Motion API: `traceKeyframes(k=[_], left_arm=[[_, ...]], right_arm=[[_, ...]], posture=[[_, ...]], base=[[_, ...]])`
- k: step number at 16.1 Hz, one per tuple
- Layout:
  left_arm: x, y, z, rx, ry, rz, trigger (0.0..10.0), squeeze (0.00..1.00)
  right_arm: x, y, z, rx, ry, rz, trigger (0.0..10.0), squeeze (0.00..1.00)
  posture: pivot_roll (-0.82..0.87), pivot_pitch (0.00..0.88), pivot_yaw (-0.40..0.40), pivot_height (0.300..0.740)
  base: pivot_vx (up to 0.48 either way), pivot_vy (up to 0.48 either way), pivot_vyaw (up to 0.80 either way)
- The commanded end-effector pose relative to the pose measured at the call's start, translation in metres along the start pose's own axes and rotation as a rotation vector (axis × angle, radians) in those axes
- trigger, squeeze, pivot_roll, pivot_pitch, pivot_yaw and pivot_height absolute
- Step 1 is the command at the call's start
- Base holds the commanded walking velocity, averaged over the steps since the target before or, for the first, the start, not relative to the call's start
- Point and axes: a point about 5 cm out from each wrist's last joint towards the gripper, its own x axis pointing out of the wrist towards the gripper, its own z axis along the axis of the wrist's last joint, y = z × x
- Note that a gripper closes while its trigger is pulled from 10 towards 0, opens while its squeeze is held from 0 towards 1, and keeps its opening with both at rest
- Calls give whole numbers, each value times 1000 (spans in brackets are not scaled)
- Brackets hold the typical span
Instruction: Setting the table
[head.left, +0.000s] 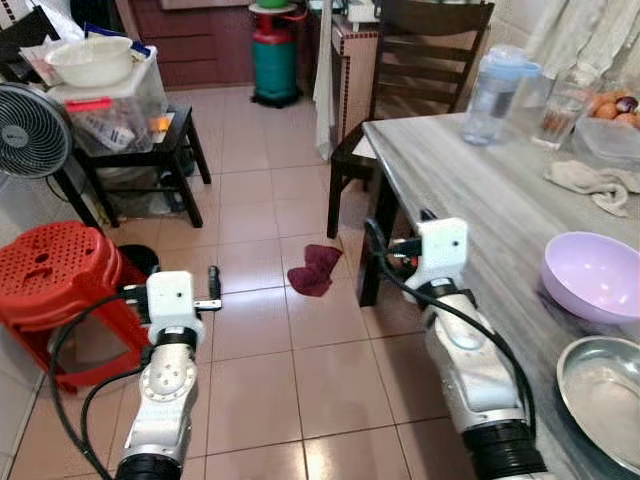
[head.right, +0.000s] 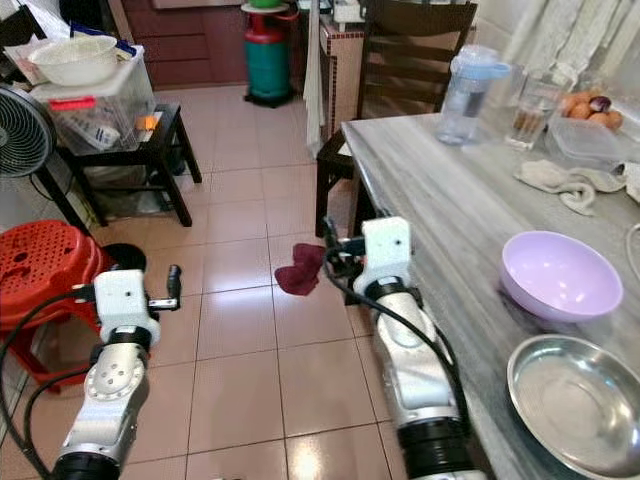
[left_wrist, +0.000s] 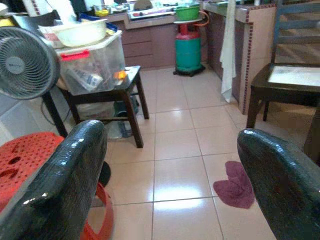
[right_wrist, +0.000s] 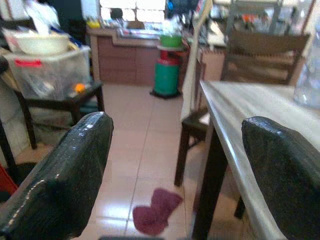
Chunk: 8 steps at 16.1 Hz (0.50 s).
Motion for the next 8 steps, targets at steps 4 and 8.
traceKeyframes(k=[4,8], left_arm=[[0,3,-6,21,22,-4,10000,0],[0,5,-7,29,23,-7,10000,0]], right_arm=[[-7,-3,-25,19,89,-18,10000,0],[-9,-2,-32,11,107,-11,10000,0]], posture=[[-144,33,18,740],[-139,31,23,740]], base=[[0,392,0],[0,480,0]])
